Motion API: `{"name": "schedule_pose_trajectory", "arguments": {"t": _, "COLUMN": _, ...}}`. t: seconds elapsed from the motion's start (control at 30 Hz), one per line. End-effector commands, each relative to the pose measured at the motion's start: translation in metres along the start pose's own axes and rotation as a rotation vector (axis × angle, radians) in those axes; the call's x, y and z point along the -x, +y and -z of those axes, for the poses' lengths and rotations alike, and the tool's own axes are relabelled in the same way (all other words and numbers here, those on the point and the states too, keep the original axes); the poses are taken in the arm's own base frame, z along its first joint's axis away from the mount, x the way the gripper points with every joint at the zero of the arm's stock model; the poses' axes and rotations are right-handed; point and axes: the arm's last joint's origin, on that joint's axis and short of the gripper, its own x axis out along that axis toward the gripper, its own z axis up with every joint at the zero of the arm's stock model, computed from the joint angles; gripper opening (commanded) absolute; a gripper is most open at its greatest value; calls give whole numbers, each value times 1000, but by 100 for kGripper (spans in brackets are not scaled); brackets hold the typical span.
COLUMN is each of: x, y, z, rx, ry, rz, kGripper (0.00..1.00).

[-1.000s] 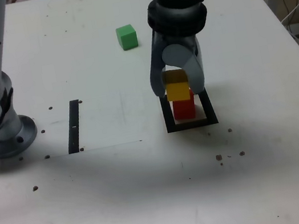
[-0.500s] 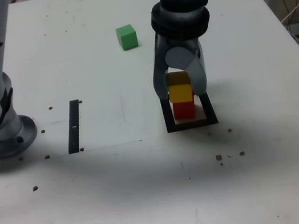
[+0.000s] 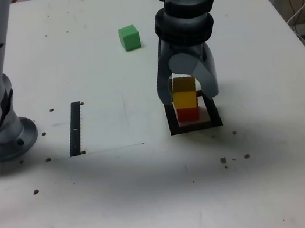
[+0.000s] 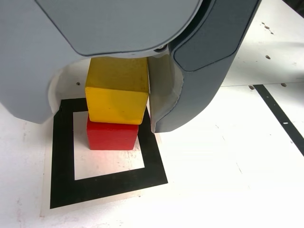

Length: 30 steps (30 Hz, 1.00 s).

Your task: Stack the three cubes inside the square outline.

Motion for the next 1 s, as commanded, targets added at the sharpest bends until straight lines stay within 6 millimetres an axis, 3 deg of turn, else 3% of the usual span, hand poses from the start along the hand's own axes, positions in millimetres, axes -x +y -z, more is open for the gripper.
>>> {"name": "schedule_pose_trajectory", "arguments": {"t": 0.0, "x": 2, "y": 2, "z": 1, "rx": 3, "ry": -7, "rz": -4, "kGripper": 100}}
{"name": "schedule_pose_trajectory", "arguments": {"t": 0.37, "x": 23, "y": 22, "z": 26, "rx": 58, "ry": -26, "rz": -45, "kGripper": 100}}
{"name": "schedule_pose_trajectory", "arguments": {"t": 0.63, "x": 31, "y": 49, "z": 58, "rx": 140, "ry": -23, "rz": -50, "kGripper": 100}}
{"name": "schedule_pose_trajectory", "arguments": {"t": 0.97, "x": 28, "y": 89, "z": 96, "rx": 249, "ry": 3, "rz": -33, "kGripper": 100}}
